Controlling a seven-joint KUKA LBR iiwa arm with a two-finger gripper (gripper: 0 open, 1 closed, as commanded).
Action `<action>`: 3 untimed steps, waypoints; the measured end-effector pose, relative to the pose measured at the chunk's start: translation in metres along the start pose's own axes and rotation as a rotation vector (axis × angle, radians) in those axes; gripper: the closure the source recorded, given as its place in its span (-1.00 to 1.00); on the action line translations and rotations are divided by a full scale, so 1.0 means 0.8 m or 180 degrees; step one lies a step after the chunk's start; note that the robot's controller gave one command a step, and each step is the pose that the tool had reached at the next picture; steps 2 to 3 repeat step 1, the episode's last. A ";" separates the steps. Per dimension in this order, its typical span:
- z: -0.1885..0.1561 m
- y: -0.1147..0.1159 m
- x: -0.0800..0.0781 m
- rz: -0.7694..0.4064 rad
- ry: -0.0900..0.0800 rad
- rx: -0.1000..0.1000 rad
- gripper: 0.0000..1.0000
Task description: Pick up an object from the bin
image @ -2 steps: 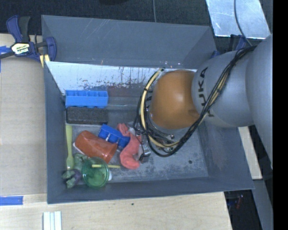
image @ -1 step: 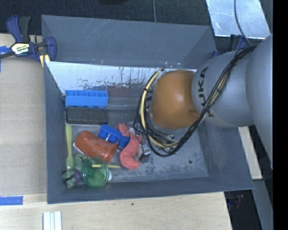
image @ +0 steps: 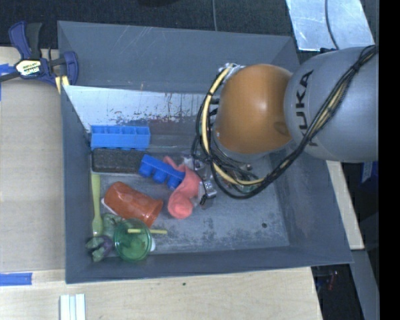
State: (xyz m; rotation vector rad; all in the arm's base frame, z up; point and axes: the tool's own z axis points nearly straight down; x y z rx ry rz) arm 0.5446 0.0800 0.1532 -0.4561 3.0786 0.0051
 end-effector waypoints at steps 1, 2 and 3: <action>-0.095 0.012 0.005 -0.0506 0.0015 -0.0006 1.00; -0.095 0.012 0.005 -0.0506 0.0015 -0.0006 1.00; -0.095 0.012 0.005 -0.0506 0.0015 -0.0006 1.00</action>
Offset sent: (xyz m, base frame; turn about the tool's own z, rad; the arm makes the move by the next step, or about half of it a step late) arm -0.0166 0.0171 0.1345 -0.0442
